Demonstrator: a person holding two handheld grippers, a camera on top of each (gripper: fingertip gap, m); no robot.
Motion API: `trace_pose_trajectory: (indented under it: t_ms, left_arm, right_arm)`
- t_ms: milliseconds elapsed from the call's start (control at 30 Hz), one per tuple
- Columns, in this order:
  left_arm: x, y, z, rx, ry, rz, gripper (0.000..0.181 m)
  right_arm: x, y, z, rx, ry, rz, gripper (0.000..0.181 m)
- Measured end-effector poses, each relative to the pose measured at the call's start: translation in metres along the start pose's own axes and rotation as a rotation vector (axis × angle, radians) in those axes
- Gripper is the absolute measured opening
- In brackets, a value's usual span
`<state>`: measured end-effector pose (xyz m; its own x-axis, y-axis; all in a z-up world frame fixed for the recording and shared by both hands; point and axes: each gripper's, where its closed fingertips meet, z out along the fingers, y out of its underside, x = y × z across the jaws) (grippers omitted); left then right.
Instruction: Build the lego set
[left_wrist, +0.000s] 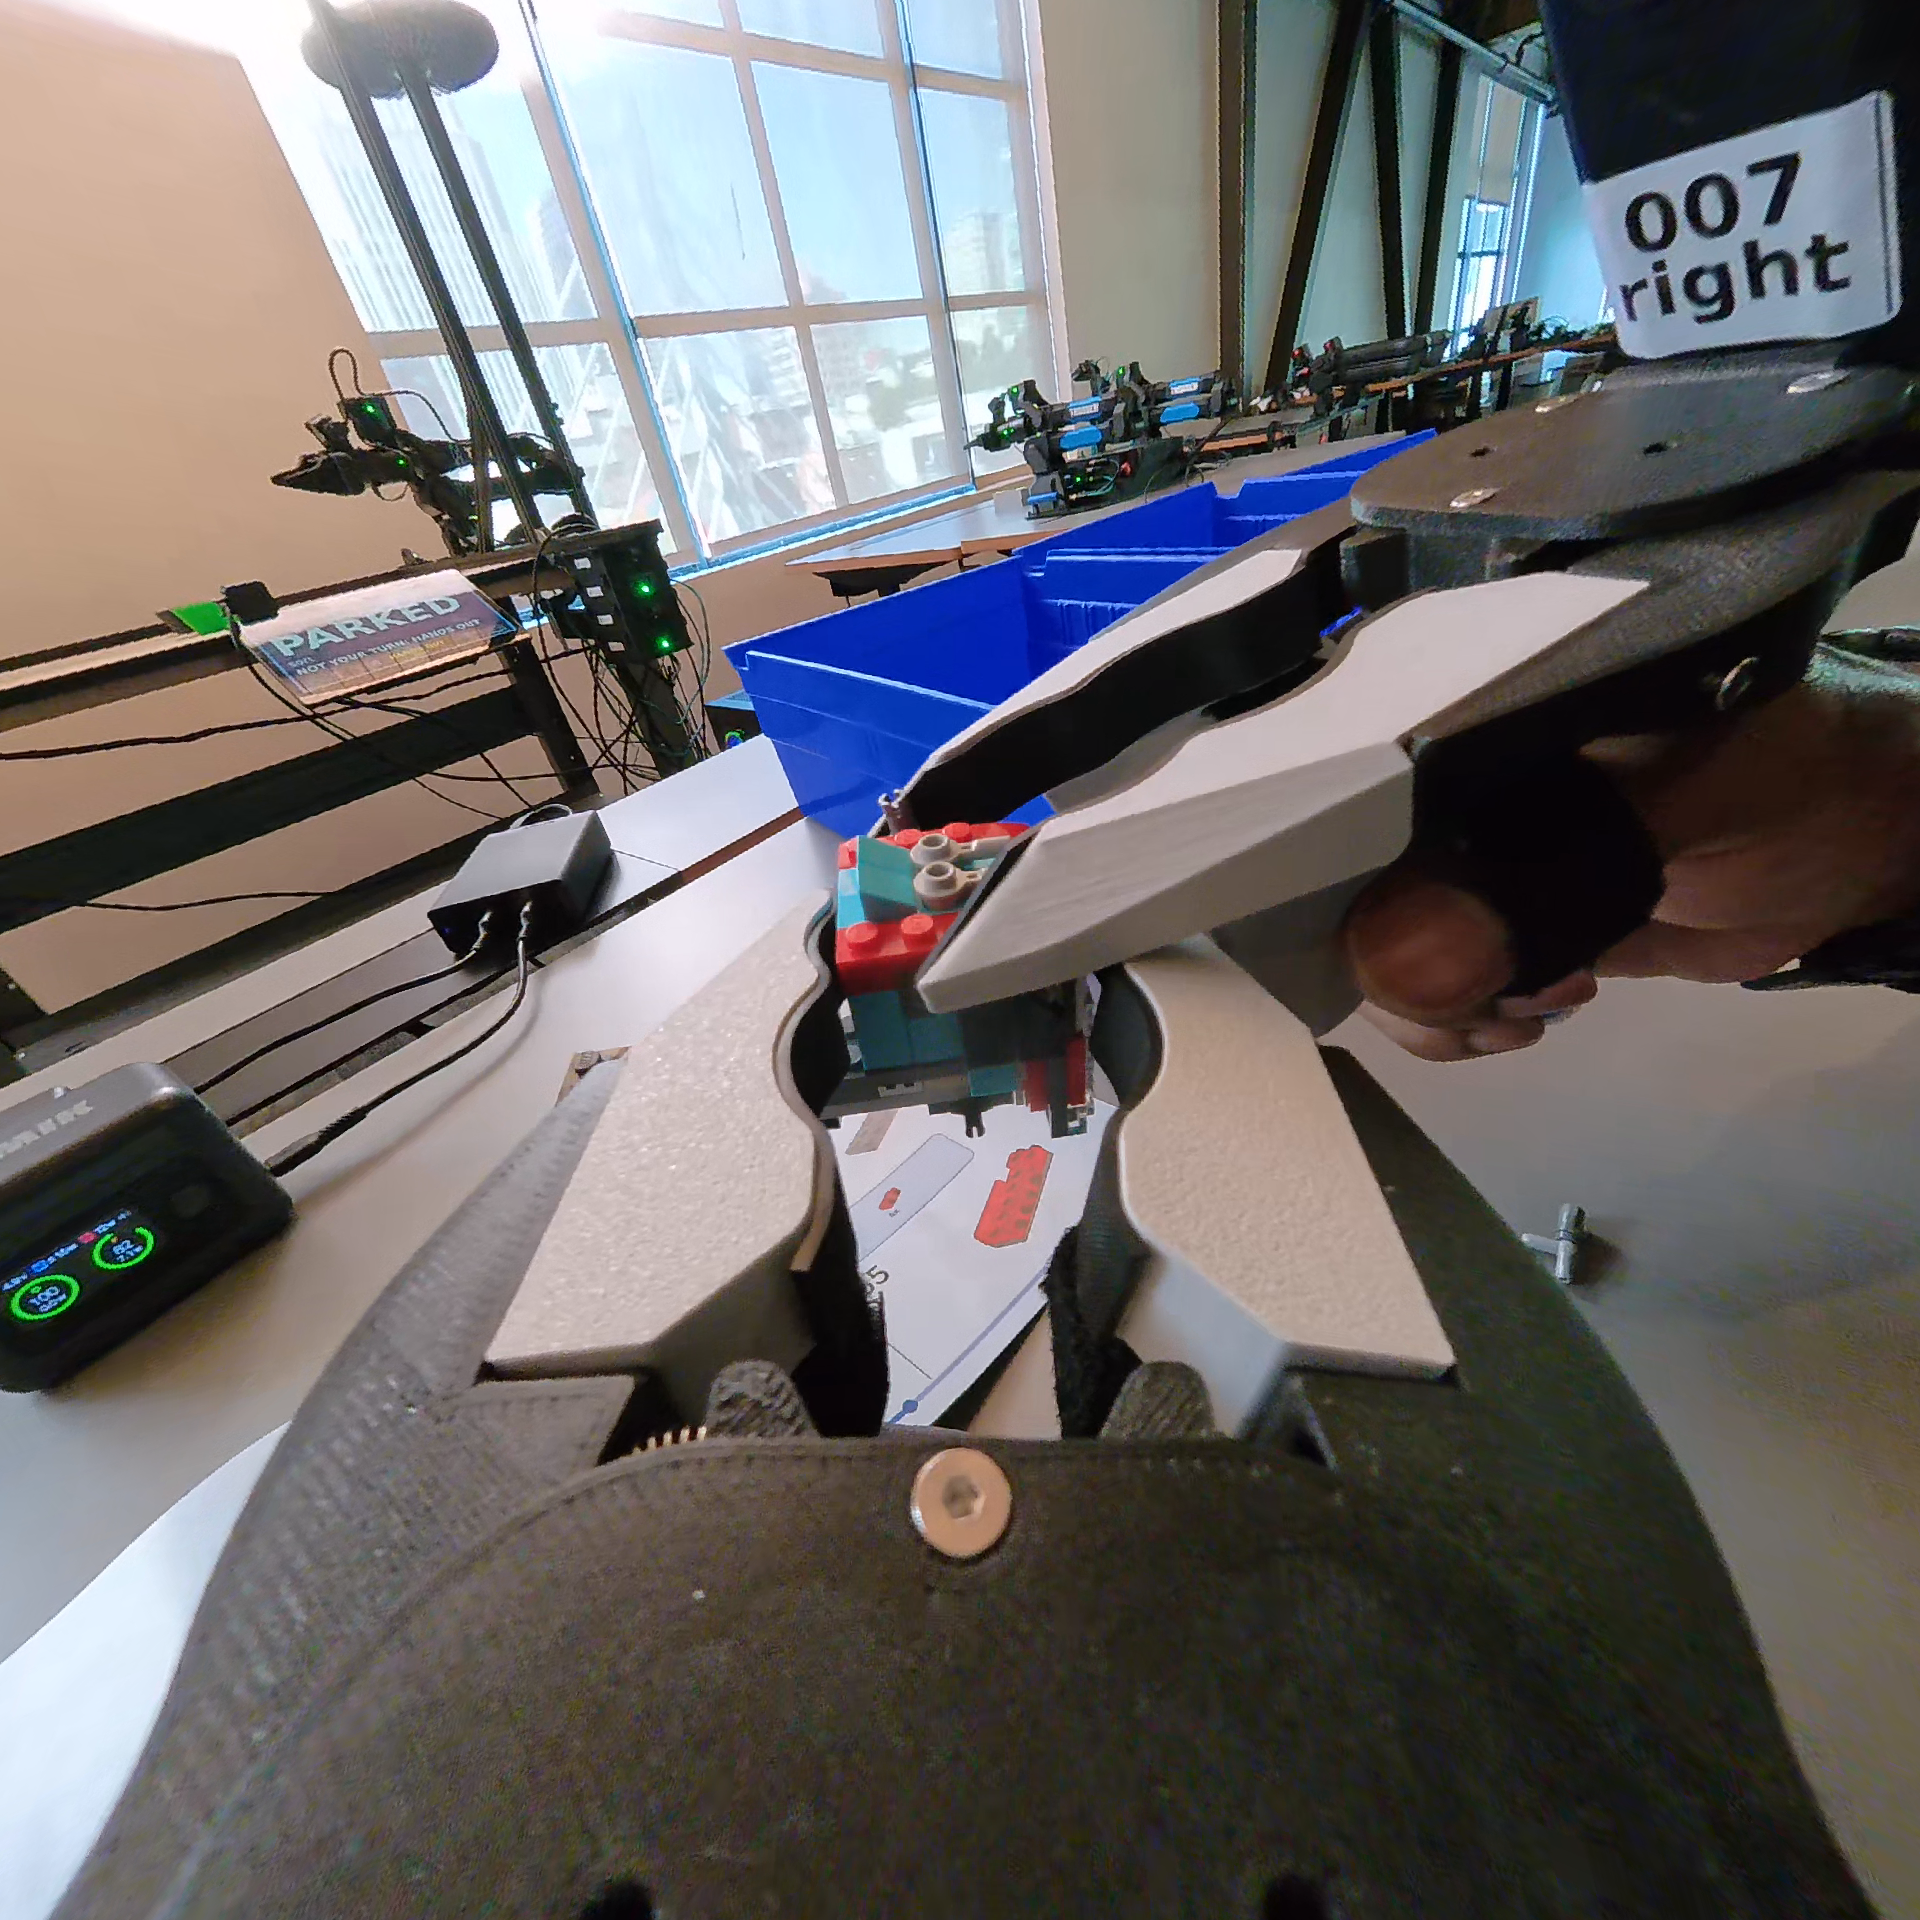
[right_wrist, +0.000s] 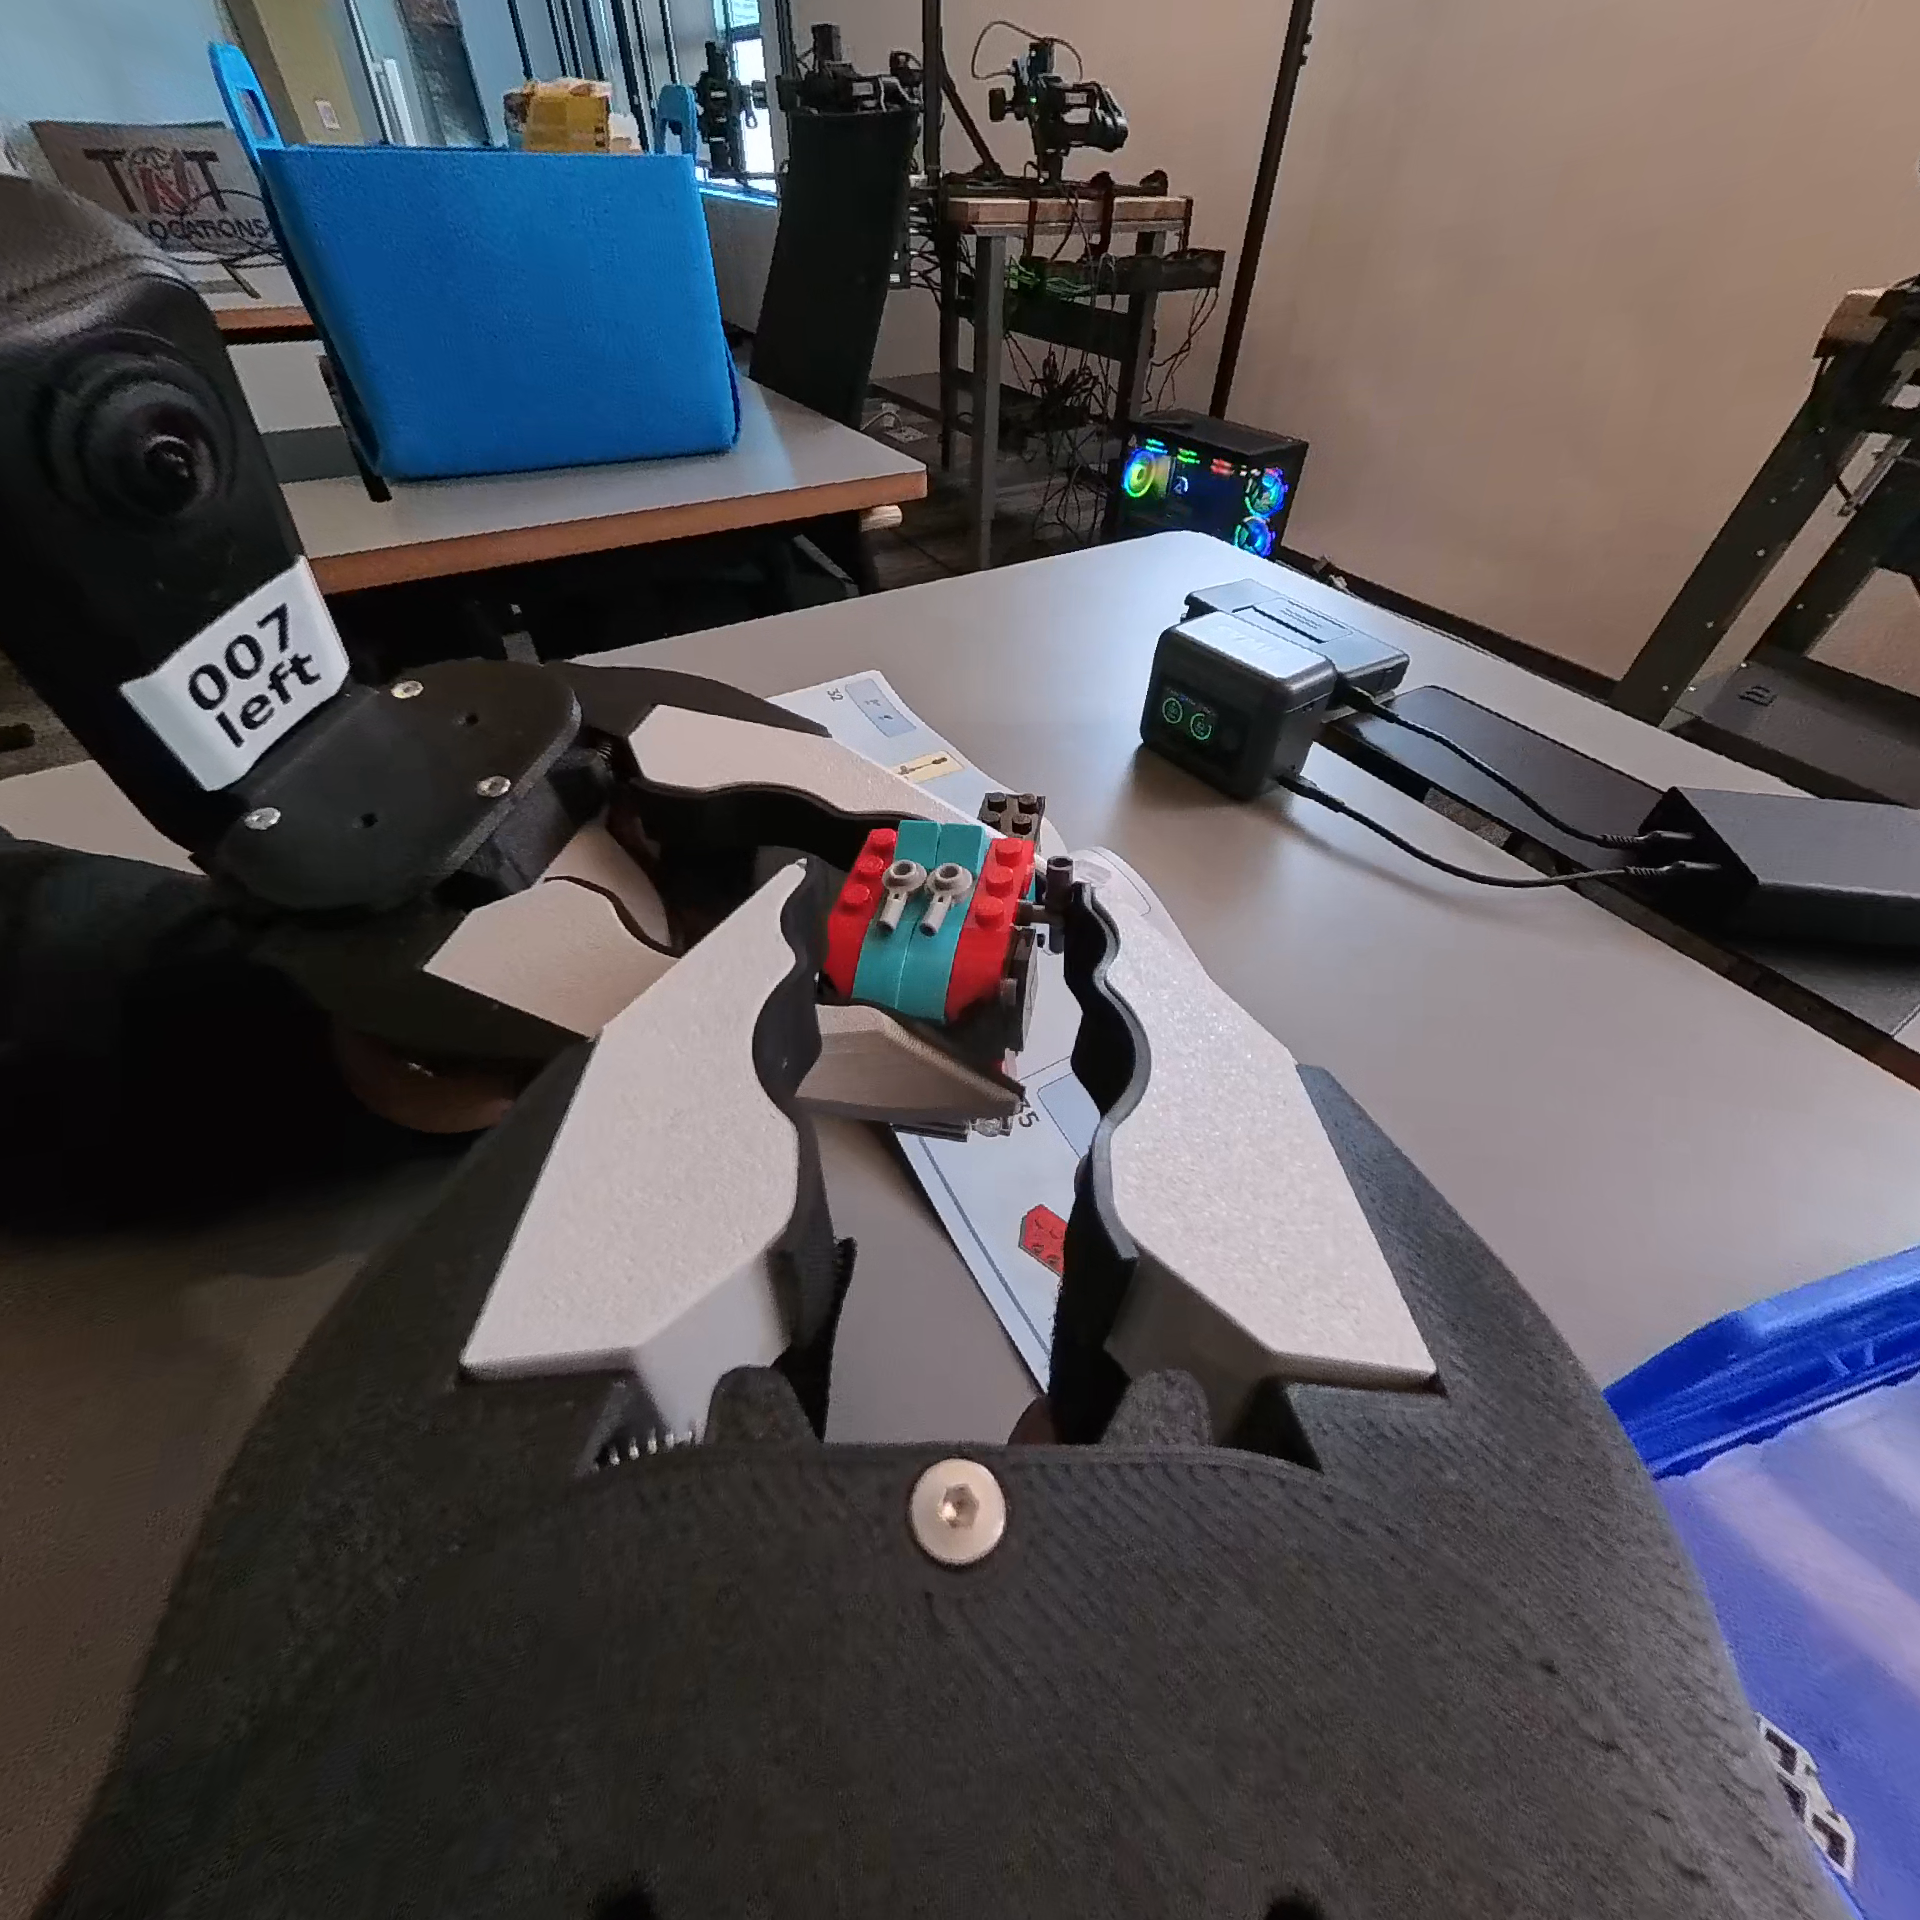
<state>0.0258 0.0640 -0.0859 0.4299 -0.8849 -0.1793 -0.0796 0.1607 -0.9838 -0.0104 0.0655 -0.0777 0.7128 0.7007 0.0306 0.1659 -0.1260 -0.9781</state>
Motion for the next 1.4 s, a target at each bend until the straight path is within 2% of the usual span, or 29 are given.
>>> trace_pose_trajectory:
  t_ms: [1067, 1133, 1267, 1400]
  left_arm:
    - [-0.001, 0.002, 0.002, -0.012, 0.003, -0.007, 0.045]
    - [-0.002, 0.001, 0.003, -0.01, 0.009, -0.027, 0.045]
    - [-0.005, 0.0, 0.002, 0.004, 0.049, -0.117, 0.045]
    - [-0.005, -0.01, -0.003, 0.059, 0.135, -0.236, 0.045]
  right_arm:
    - [0.0, 0.0, 0.001, 0.013, -0.012, 0.041, 0.045]
    - [-0.001, 0.0, 0.002, 0.017, -0.038, 0.066, 0.05]
    - [-0.006, 0.0, 0.001, 0.0, -0.144, 0.146, 0.076]
    - [-0.005, -0.01, -0.018, 0.043, -0.276, 0.21, 0.076]
